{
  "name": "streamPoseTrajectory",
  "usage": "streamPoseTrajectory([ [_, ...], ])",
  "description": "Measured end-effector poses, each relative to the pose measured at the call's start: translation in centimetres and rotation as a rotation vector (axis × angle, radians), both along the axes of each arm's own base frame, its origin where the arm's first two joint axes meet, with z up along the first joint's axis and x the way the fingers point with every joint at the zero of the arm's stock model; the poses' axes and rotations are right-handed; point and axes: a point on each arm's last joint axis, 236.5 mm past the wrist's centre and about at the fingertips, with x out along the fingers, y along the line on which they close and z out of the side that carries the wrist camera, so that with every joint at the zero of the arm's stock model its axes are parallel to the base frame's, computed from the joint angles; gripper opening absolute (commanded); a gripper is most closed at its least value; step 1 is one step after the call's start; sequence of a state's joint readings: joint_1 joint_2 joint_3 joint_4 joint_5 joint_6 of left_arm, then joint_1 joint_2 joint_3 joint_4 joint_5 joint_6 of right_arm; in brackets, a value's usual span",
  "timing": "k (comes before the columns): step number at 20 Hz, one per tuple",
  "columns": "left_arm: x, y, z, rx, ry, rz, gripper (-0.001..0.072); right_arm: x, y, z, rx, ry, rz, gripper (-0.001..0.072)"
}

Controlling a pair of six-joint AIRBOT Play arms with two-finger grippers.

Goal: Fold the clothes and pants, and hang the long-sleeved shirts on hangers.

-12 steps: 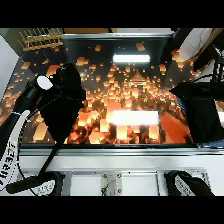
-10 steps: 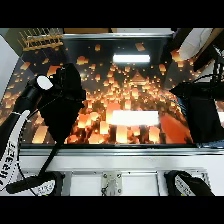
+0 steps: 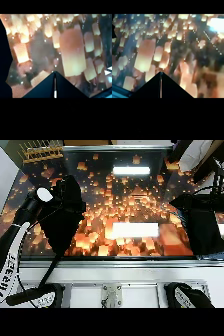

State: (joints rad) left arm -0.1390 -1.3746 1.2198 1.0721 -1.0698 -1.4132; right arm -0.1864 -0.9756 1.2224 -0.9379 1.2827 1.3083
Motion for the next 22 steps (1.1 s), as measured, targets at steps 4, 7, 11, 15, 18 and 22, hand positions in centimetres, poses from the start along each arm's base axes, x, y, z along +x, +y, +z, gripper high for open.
streamPoseTrajectory([
  [4,0.3,0.3,0.3,0.003,-0.013,-0.001,0.0003,0.0,0.0,0.0,0.000,0.000,0.000,0.0036],
  [7,1.9,1.9,2.2,0.005,-0.061,0.024,0.0003,0.0,0.0,0.0,0.000,0.000,0.000,0.0036],
  [11,4.3,5.5,6.6,0.008,-0.145,0.084,0.0716,0.0,0.0,0.0,0.000,0.000,0.000,0.0036],
  [15,4.9,9.4,7.0,0.061,-0.150,0.143,0.0552,0.0,0.0,0.0,0.000,0.000,0.000,0.0036],
  [18,3.1,10.5,2.6,0.121,-0.050,0.165,0.0552,0.0,0.0,0.0,0.000,0.000,0.000,0.0036],
  [22,0.0,8.5,-3.9,0.159,0.057,0.143,0.0552,0.0,0.0,0.0,0.000,0.000,0.000,0.0036],
])
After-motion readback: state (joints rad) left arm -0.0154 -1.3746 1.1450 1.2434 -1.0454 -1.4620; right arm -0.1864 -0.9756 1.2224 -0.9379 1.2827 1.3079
